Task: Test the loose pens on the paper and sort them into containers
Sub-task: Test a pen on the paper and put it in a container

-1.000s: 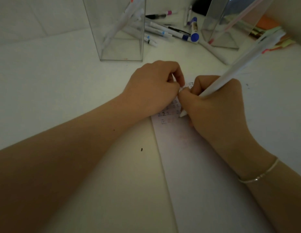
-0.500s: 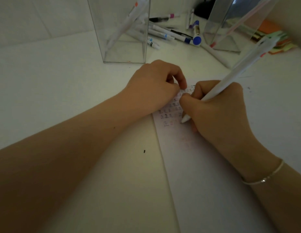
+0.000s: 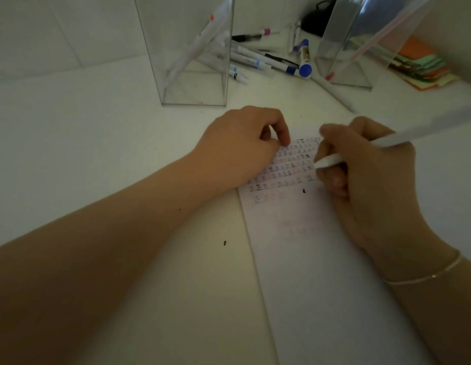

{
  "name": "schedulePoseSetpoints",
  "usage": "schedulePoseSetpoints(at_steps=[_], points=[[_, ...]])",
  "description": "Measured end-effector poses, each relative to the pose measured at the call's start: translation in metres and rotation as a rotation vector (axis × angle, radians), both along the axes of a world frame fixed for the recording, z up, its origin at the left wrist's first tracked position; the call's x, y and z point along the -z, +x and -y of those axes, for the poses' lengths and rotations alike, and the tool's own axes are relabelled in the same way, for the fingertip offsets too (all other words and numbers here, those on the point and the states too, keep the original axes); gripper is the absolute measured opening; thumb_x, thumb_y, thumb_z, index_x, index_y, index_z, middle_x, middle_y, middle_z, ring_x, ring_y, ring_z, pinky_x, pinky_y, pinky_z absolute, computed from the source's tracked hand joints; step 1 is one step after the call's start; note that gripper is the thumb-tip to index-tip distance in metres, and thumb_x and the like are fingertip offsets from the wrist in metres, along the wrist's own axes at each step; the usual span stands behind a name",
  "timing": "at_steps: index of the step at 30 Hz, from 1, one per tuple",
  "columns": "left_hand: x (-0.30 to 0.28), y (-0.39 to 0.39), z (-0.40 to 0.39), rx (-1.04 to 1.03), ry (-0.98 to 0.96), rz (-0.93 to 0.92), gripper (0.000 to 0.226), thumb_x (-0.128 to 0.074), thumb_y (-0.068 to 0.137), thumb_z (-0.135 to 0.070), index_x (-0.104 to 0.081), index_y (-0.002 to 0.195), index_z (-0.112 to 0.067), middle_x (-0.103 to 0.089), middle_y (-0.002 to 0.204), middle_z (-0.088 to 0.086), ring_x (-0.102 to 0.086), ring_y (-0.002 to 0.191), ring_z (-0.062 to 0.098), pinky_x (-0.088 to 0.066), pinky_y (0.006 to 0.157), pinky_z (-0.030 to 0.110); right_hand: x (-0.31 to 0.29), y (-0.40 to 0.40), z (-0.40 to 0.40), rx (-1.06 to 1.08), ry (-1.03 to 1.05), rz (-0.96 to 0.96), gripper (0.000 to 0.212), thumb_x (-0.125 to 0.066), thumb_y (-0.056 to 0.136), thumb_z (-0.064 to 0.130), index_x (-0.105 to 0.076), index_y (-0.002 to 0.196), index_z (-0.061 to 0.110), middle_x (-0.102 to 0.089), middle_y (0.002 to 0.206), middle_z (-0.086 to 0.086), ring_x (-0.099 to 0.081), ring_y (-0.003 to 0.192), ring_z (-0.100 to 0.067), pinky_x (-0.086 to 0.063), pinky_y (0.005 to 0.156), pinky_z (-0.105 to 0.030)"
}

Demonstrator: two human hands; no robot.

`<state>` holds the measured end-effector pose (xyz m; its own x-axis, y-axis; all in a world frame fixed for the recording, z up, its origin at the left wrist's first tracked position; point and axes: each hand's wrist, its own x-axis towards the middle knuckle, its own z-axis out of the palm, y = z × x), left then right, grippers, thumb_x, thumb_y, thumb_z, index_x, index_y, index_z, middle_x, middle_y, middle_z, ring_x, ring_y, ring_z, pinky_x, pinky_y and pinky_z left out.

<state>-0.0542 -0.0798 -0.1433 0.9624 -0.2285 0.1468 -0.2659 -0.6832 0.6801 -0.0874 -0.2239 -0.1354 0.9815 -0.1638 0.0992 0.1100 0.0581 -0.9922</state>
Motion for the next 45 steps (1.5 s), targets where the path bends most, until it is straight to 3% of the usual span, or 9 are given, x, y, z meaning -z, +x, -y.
schedulePoseSetpoints(at_steps=[5,8,12,17,22,32,39,41,45], points=[[0.001,-0.001,0.000,0.009,0.023,0.013,0.018,-0.054,0.086,-0.013,-0.064,0.089,-0.028,-0.053,0.065,-0.007,-0.048,0.060,0.006,-0.041,0.060,0.020,-0.005,0.003,0.003,0.001,0.338,-0.071,0.018,-0.065,0.084,0.018,-0.058,0.069,0.009,-0.062,0.065,-0.005,-0.054,0.050,-0.013,-0.046,0.048,-0.021],[0.000,-0.001,0.000,-0.006,-0.010,0.034,0.017,-0.054,0.087,-0.016,-0.065,0.090,-0.028,-0.055,0.072,-0.007,-0.050,0.065,0.007,-0.041,0.063,0.019,-0.008,0.006,0.010,0.064,0.500,-0.110,0.032,-0.056,0.089,0.026,-0.065,0.064,0.009,-0.066,0.065,-0.007,-0.060,0.056,-0.019,-0.050,0.053,-0.025],[-0.004,-0.008,0.001,0.104,-0.112,0.173,0.020,-0.048,0.091,-0.036,-0.063,0.102,-0.030,-0.055,0.091,-0.013,-0.051,0.078,0.004,-0.038,0.073,0.014,-0.005,0.008,0.012,0.116,0.175,-0.062,0.038,-0.055,0.092,0.018,-0.055,0.054,0.014,-0.056,0.049,-0.002,-0.042,0.036,-0.015,-0.035,0.039,-0.022],[0.007,-0.004,0.005,0.258,0.136,0.405,0.035,-0.044,0.089,-0.048,-0.069,0.095,-0.025,-0.064,0.083,-0.010,-0.049,0.077,0.009,-0.039,0.077,0.036,-0.008,0.007,0.009,0.011,0.069,-0.047,0.027,-0.068,0.077,0.028,-0.055,0.061,0.011,-0.063,0.058,-0.006,-0.037,0.032,-0.012,-0.032,0.035,-0.017],[0.009,0.000,0.004,0.192,0.026,0.431,0.035,-0.046,0.089,-0.044,-0.071,0.089,-0.020,-0.064,0.076,-0.008,-0.051,0.073,0.010,-0.042,0.075,0.037,-0.022,0.005,0.016,-0.168,0.704,-0.237,0.060,-0.045,0.077,0.062,-0.064,0.057,0.008,-0.062,0.064,-0.010,-0.052,0.049,-0.018,-0.045,0.045,-0.021],[0.009,0.003,0.002,0.158,-0.010,0.394,0.038,-0.047,0.087,-0.046,-0.073,0.096,-0.020,-0.059,0.075,-0.012,-0.048,0.072,0.006,-0.037,0.072,0.025,-0.022,0.005,0.020,-0.275,0.982,-0.334,0.061,-0.043,0.079,0.066,-0.060,0.072,0.008,-0.051,0.073,-0.008,-0.041,0.060,-0.016,-0.033,0.064,-0.028],[0.006,0.002,0.002,0.153,-0.027,0.376,0.037,-0.049,0.087,-0.049,-0.071,0.099,-0.023,-0.064,0.079,-0.010,-0.049,0.076,0.004,-0.034,0.075,0.013,-0.023,0.008,0.024,-0.289,0.877,-0.275,0.046,-0.058,0.069,0.055,-0.063,0.063,0.010,-0.053,0.070,-0.006,-0.043,0.058,-0.016,-0.037,0.056,-0.025],[0.004,-0.002,0.003,0.124,-0.034,0.264,0.038,-0.050,0.087,-0.053,-0.063,0.115,-0.031,-0.060,0.094,-0.019,-0.048,0.089,-0.001,-0.031,0.082,0.007,-0.037,0.010,0.021,-0.262,0.700,-0.170,0.051,-0.067,0.058,0.062,-0.066,0.064,0.011,-0.058,0.070,-0.007,-0.050,0.059,-0.015,-0.043,0.053,-0.023],[0.009,-0.003,0.004,0.142,0.076,0.160,0.053,-0.042,0.088,-0.062,-0.042,0.136,-0.038,-0.042,0.136,-0.023,-0.031,0.126,-0.004,-0.016,0.105,0.008,-0.115,0.025,0.002,-0.208,0.229,0.240,0.048,-0.051,0.082,0.059,-0.058,0.055,0.020,-0.063,0.069,-0.009,-0.052,0.054,-0.013,-0.045,0.059,-0.027]])
